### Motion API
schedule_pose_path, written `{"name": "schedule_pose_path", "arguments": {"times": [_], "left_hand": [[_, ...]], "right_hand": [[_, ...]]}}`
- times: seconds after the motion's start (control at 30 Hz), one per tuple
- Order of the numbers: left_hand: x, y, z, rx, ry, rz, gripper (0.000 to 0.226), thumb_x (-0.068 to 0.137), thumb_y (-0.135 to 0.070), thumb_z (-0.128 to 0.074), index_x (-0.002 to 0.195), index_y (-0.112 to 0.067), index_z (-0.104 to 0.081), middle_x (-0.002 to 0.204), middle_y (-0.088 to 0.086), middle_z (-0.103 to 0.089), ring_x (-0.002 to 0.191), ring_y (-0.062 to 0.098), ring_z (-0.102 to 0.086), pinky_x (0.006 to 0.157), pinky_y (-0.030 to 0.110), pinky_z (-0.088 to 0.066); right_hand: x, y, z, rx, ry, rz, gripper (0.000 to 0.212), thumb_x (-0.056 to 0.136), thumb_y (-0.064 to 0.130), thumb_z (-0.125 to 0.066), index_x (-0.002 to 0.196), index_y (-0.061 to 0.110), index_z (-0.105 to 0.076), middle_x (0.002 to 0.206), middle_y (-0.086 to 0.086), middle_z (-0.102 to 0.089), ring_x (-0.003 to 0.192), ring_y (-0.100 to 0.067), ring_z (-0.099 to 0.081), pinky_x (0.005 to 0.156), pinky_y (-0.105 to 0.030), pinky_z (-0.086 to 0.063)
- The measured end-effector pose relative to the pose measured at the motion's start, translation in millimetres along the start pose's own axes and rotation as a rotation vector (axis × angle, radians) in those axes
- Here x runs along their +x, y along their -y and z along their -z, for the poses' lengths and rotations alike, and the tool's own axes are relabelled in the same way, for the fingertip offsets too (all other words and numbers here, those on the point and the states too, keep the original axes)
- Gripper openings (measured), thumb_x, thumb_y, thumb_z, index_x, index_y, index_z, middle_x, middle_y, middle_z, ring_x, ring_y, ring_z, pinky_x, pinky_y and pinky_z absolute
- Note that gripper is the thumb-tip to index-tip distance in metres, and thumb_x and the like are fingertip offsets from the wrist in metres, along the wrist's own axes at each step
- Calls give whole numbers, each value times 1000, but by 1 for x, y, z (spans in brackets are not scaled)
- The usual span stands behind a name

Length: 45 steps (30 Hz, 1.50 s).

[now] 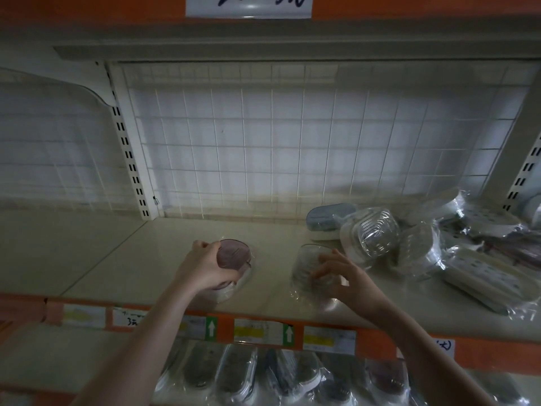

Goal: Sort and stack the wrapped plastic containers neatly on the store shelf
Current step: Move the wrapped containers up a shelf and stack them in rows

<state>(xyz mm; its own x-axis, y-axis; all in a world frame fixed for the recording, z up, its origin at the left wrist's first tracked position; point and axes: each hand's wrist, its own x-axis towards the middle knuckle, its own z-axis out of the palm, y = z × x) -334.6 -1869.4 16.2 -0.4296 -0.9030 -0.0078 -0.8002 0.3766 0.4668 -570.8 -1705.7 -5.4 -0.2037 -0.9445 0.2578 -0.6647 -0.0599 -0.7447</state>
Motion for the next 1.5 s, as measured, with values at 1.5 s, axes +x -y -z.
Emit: {"name": "schedule_pose_path", "arguments": {"times": [1.5], "left_hand": [[-86, -9, -23, -87, -326, -65, 74, 71, -63, -63, 130, -23, -47, 124, 12, -47, 114, 34, -42, 92, 42, -43]], "right_hand": [[-97, 71, -44, -640, -510, -376, 46, 77, 49, -66, 119, 33, -59, 133, -6, -46, 110, -33, -47, 91, -42, -40]]}}
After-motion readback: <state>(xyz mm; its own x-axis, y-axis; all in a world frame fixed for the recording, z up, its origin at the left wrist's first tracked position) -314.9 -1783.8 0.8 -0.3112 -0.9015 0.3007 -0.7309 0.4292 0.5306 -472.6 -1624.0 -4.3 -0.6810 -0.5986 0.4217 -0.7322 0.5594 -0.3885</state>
